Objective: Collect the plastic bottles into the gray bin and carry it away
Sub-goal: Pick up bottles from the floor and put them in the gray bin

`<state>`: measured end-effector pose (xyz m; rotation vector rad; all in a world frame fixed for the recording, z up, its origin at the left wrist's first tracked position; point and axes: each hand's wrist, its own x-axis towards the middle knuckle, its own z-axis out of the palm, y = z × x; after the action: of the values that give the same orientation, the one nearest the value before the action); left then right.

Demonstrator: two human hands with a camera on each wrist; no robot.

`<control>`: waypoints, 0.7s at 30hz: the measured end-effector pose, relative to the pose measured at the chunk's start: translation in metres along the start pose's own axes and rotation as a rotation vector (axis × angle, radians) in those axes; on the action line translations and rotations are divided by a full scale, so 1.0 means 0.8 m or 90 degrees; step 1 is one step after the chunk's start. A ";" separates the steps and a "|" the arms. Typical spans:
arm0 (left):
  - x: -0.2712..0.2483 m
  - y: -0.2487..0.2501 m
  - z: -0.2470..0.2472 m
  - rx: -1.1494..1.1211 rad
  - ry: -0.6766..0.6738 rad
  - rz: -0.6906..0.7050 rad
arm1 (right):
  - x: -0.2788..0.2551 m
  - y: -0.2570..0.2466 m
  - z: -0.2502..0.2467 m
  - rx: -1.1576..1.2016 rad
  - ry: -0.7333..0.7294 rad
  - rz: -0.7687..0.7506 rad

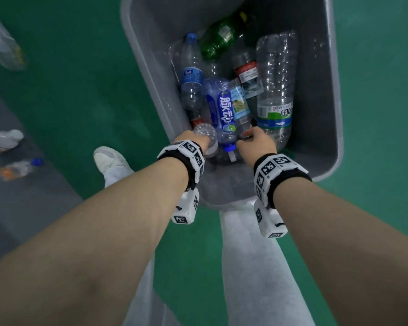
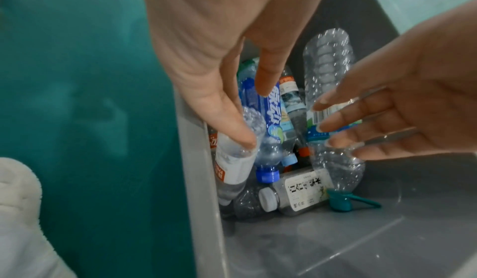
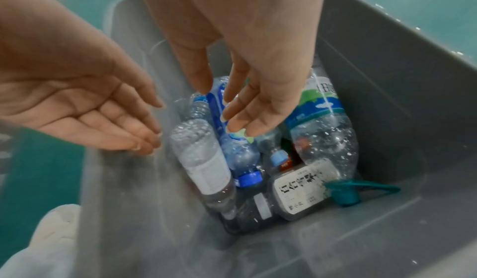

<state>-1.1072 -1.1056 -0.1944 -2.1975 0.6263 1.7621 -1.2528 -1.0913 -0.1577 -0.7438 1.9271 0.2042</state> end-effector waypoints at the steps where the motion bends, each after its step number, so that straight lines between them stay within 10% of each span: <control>1: -0.015 0.003 -0.015 -0.029 -0.010 0.005 | -0.010 -0.013 0.006 -0.005 -0.004 -0.006; 11: -0.070 -0.034 -0.173 0.007 -0.029 0.176 | -0.104 -0.169 0.084 -0.012 -0.032 -0.127; 21: -0.027 -0.164 -0.402 -0.173 0.059 0.111 | -0.155 -0.339 0.240 -0.112 -0.094 -0.207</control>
<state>-0.7711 -1.1329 -0.1069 -2.4839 0.6508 1.9419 -0.9132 -1.1699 -0.0921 -1.1155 1.6360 0.2215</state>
